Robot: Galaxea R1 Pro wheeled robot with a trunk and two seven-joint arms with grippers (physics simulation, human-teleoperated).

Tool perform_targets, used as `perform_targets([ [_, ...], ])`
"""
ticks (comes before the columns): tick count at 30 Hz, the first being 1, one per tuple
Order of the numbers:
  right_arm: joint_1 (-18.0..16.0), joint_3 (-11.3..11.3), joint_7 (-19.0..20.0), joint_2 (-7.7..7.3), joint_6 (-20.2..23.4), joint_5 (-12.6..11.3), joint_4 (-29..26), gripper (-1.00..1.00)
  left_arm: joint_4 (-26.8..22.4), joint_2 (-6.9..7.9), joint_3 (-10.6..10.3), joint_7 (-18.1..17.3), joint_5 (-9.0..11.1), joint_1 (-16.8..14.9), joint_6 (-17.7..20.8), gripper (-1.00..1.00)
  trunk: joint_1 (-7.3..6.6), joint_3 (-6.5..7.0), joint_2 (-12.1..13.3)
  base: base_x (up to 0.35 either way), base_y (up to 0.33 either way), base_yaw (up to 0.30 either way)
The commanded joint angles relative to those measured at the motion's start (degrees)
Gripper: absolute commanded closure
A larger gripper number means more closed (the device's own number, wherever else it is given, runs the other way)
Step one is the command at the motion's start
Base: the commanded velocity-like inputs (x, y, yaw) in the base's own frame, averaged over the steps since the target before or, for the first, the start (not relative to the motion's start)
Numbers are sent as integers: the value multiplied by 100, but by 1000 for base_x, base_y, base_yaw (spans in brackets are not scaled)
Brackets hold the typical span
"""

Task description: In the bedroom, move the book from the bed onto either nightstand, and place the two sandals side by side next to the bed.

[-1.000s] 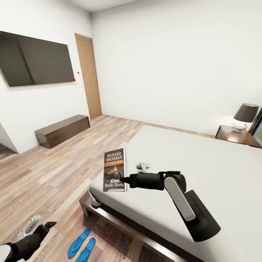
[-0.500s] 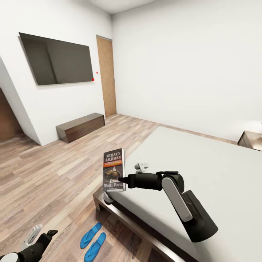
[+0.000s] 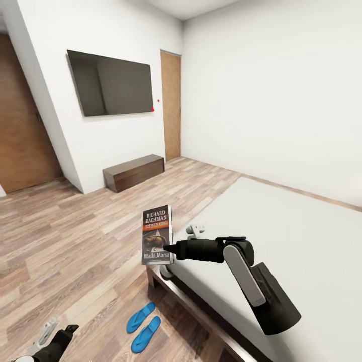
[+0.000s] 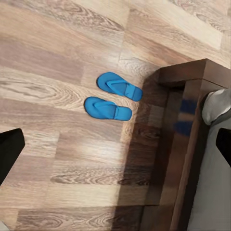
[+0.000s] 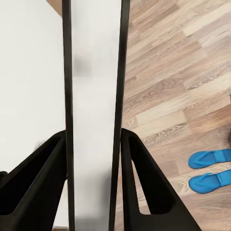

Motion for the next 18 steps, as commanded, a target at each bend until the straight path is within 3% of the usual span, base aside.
perform_targets([
  [1, -4, -5, 60, 2, 23, 25, -3, 100, 79, -49, -4, 39, 37, -4, -85, -100, 0, -7, -5, 0, 0, 278],
  [4, -4, -6, 60, 2, 22, 25, -3, 100, 116, -72, -10, 33, 30, -4, -123, -100, 0, -7, -5, 0, 0, 278],
  [10, -4, -11, 60, 5, 31, 57, -3, 100, 176, -101, -281, 41, 15, -4, -177, -100, 0, -7, -5, 0, 0, 279],
  [18, -8, -17, 60, 9, 46, 127, -3, 100, 205, -111, -462, 34, 18, -8, -186, -100, 0, -7, -5, 0, 0, 280],
])
